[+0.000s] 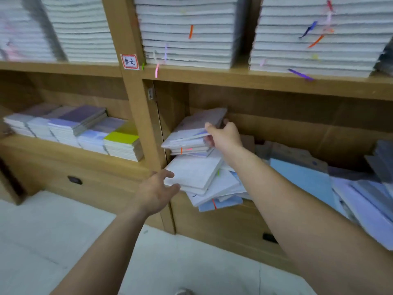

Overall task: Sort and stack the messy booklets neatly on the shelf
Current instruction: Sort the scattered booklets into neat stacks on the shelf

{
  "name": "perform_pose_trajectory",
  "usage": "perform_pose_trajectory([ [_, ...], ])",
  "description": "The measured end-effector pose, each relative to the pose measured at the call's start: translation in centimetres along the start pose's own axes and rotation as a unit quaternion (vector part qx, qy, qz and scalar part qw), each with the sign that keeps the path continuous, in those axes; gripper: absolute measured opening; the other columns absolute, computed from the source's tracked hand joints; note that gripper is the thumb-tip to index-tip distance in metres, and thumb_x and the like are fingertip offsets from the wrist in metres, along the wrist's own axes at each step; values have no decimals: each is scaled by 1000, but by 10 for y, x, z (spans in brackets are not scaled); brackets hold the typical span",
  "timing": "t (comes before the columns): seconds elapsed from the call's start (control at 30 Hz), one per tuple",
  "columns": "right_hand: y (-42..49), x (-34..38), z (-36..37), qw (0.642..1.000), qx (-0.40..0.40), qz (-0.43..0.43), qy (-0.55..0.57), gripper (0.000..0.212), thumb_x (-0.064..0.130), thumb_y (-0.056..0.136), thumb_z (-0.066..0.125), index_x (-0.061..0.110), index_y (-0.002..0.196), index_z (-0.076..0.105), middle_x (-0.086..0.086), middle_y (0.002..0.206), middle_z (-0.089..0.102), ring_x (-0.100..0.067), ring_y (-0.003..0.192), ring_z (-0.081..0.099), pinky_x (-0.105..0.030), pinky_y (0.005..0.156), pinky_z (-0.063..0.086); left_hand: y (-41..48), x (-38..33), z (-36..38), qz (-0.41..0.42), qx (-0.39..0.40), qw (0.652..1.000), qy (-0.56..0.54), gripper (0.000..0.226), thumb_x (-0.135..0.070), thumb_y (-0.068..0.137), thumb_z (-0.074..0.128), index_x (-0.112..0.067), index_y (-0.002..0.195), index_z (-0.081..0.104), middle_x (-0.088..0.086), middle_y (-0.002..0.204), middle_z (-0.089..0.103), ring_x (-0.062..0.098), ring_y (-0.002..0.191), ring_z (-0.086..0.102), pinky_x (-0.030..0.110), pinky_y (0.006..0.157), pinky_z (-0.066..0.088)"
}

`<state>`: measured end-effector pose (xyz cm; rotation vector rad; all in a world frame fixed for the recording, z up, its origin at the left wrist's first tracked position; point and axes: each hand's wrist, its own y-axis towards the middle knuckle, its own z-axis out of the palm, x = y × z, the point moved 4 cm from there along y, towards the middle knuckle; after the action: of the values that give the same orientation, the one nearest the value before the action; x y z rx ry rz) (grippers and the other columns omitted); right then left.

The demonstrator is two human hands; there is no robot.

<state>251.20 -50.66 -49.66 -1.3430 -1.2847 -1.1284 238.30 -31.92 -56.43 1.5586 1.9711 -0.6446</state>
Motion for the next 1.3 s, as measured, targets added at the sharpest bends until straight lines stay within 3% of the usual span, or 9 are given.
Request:
perform_pose_trajectory([
  [0.07,-4,-5,4,998,21,-25,-51,60,41,80,74,10,125,49,-1,91,72,-25,96,67,-49,94,53,5,7,0,-8,7,1000,3,40,-40,89,67,-25,126,58,0,123,52,18,105,58,32,91,46],
  [0.13,-20,-17,-7,993,20,-52,-101,62,31,89,70,15,143,44,3,103,63,-20,101,61,-37,89,49,8,10,2,-8,12,1000,8,40,-41,90,66,-25,127,58,-1,124,50,17,105,56,29,89,44],
  [0.27,-54,-68,-42,976,24,-45,-212,11,20,92,61,17,102,65,9,81,66,-16,79,65,-35,78,52,12,3,5,7,2,1000,8,37,-40,92,63,-28,127,58,-3,127,52,17,104,57,28,85,44],
  [0.37,-71,-84,-45,963,66,-23,-258,16,24,94,60,16,84,70,2,69,71,-10,57,64,-32,64,55,12,-10,9,34,0,999,17,36,-40,93,62,-30,127,58,-5,133,52,18,112,55,26,86,41],
  [0.5,-82,-77,-22,976,94,17,-198,34,32,97,58,1,87,66,-11,66,71,-22,47,66,-33,48,55,13,-16,19,65,33,995,62,37,-42,92,62,-33,128,59,-5,138,52,19,126,48,30,102,39],
  [0.67,-90,-76,2,984,91,64,-139,35,41,93,65,8,84,58,-11,67,72,-25,52,71,-29,44,51,15,-16,22,101,39,992,63,36,-42,97,55,-34,131,61,-12,141,55,13,132,46,35,113,32],
  [0.97,-73,-75,3,977,116,75,-160,43,37,94,65,2,113,50,-8,62,71,-20,52,71,-24,41,46,45,-36,28,108,69,991,-43,35,-38,104,43,-20,125,64,-6,124,61,14,121,52,27,101,35],
  [1.1,-68,-79,-1,982,86,58,-158,33,31,91,68,8,107,50,-7,60,70,-15,49,67,-22,41,44,56,-41,44,112,97,989,0,47,-47,104,40,-29,147,46,-3,159,34,15,148,26,37,122,16],
  [1.3,-66,-83,-18,991,75,51,-96,28,26,90,70,20,103,46,-6,68,67,-11,45,60,-24,43,44,57,-48,56,83,153,983,52,55,-61,101,19,-46,154,17,-14,165,5,16,153,1,37,122,-1],
])
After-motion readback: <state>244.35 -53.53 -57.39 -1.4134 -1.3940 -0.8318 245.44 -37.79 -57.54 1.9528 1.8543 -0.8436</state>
